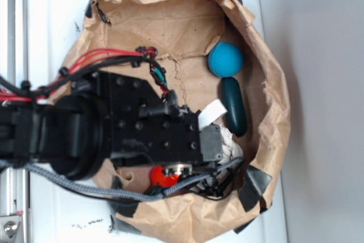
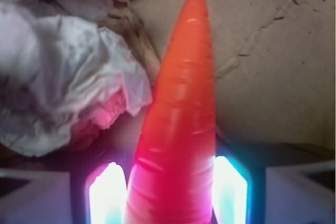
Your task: Grab the carrot.
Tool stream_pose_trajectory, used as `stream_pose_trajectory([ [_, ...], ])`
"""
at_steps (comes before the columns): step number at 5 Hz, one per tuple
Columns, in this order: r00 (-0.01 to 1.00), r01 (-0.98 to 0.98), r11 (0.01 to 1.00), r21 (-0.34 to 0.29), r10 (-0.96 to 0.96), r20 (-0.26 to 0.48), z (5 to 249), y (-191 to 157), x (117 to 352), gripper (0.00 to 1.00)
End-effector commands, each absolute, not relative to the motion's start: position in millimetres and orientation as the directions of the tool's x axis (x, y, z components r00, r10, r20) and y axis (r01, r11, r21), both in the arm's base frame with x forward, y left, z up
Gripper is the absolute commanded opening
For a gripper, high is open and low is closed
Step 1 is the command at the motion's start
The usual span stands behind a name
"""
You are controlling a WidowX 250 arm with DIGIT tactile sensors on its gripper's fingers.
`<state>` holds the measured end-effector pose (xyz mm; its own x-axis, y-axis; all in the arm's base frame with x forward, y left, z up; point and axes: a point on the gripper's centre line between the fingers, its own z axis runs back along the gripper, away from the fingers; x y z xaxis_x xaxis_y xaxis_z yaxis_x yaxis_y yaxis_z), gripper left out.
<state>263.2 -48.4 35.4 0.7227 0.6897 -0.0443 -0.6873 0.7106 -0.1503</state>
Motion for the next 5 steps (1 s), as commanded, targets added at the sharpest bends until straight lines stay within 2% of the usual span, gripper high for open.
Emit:
stream_pose_trajectory([
  [1, 0.627, -0.733, 0.609, -0.304, 0.778, 0.047, 115.0, -9.0, 262.8, 0.0],
  [2, 0.566, -0.771, 0.567, -0.288, 0.819, 0.096, 147.7, 4.8, 259.3, 0.0],
  [3, 0.505, -0.814, 0.537, -0.221, 0.843, 0.187, 166.3, 13.7, 255.9, 0.0],
  [4, 0.49, -0.83, 0.534, -0.16, 0.836, 0.248, 181.0, 19.6, 250.9, 0.0],
  [5, 0.47, -0.844, 0.52, -0.134, 0.836, 0.283, 186.0, 19.7, 248.6, 0.0],
])
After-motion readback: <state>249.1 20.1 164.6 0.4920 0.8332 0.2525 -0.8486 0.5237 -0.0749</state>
